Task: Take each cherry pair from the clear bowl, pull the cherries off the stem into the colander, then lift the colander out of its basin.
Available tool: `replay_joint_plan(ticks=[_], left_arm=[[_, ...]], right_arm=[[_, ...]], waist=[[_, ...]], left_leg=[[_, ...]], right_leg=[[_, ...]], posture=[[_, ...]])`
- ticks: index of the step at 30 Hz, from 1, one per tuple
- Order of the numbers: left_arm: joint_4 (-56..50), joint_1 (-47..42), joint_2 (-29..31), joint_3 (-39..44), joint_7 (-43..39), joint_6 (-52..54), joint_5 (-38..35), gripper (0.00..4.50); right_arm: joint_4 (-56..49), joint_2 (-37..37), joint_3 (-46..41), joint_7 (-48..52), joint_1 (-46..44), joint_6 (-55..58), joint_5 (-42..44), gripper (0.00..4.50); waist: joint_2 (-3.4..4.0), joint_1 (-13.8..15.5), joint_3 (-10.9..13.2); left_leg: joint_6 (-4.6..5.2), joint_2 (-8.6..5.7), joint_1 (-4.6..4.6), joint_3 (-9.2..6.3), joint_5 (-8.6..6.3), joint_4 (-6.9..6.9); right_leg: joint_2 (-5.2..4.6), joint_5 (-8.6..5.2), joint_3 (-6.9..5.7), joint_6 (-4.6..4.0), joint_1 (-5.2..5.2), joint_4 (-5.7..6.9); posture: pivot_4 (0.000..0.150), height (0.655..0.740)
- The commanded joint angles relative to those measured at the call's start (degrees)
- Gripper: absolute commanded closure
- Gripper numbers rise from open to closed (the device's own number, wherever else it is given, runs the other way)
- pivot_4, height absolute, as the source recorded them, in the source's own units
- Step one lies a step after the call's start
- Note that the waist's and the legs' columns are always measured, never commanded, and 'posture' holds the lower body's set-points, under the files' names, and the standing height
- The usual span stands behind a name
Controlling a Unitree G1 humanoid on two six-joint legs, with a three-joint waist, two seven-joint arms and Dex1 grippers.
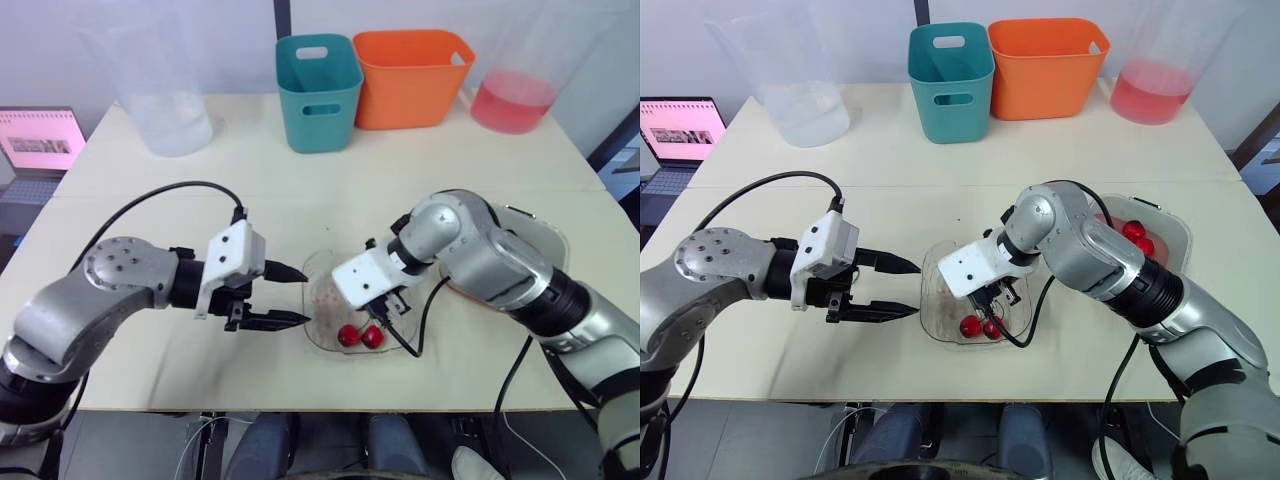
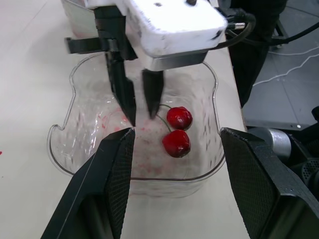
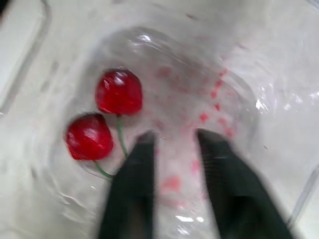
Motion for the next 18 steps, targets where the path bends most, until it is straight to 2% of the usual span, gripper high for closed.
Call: replay_joint_plan(ticks=[1, 6, 18], left_arm=[[-0.6, -0.2, 0.3, 0.9, -0.5, -0.9, 0.0, 1.61], [-0.4, -0.4, 1.1, 0.7, -1.2, -1.1, 0.8, 1.61], [-2.0, 2.5, 7.9, 0.4, -6.4, -1.4, 3.2, 1.61]], right_arm=[[-3.2, 0.8, -2.0, 0.6, 0.1, 2.3, 2.1, 1.05], [-3.9, 0.6, 0.6, 1.7, 1.0, 1.4, 2.0, 1.05], [-0.3, 2.5, 4.7, 0.8, 1.6, -1.4, -2.3, 1.05]], waist=[[0.0, 0.0, 0.0], [0.0, 0.0, 0.0], [0.0, -0.1, 0.0]], left_leg=[[0.0, 0.0, 0.0, 0.0, 0.0, 0.0], [0.0, 0.01, 0.0, 0.0, 0.0, 0.0], [-0.06, 0.11, 0.0, 0.02, -0.05, 0.02]], right_leg=[[0.0, 0.0, 0.01, 0.0, 0.0, 0.0], [0.02, 0.0, 0.01, 0.0, 0.0, 0.0], [0.13, 0.0, 0.06, -0.01, -0.04, 0.02]], posture=[[0.15, 0.74], [0.15, 0.74], [0.15, 0.74]])
